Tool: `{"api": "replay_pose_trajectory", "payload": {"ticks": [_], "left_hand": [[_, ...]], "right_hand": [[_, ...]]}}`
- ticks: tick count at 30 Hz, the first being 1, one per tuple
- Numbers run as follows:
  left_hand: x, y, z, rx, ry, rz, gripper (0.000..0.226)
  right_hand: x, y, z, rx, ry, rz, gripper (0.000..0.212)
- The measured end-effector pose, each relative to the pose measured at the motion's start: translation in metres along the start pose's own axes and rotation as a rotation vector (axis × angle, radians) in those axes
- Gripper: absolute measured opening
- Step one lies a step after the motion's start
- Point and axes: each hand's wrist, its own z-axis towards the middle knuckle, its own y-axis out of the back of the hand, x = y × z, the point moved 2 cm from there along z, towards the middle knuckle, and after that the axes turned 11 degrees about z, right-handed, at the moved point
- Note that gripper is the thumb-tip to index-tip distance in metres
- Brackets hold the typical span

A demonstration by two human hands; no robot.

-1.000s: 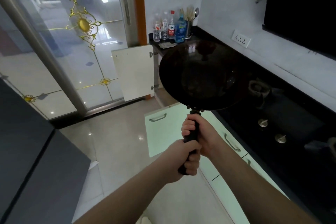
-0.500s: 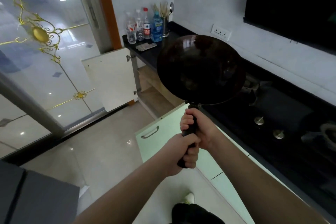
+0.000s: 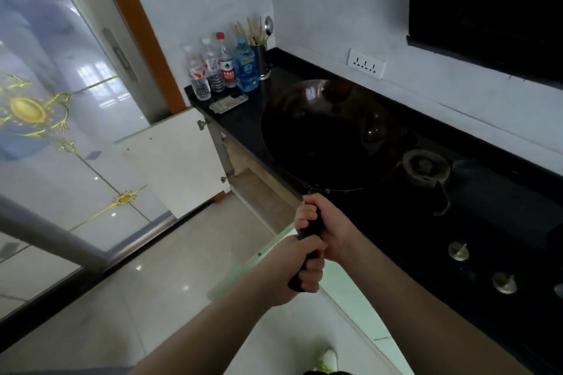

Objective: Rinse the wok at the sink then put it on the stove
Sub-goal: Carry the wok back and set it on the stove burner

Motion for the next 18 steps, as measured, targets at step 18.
{"api": "replay_pose_trajectory", "payload": {"ticks": [18], "left_hand": [[-0.060, 0.127, 0.060, 0.162, 0.075, 0.073, 0.029]], "right_hand": [[0.002, -0.052, 0.120, -0.038, 0.130, 0.115, 0.041]]}}
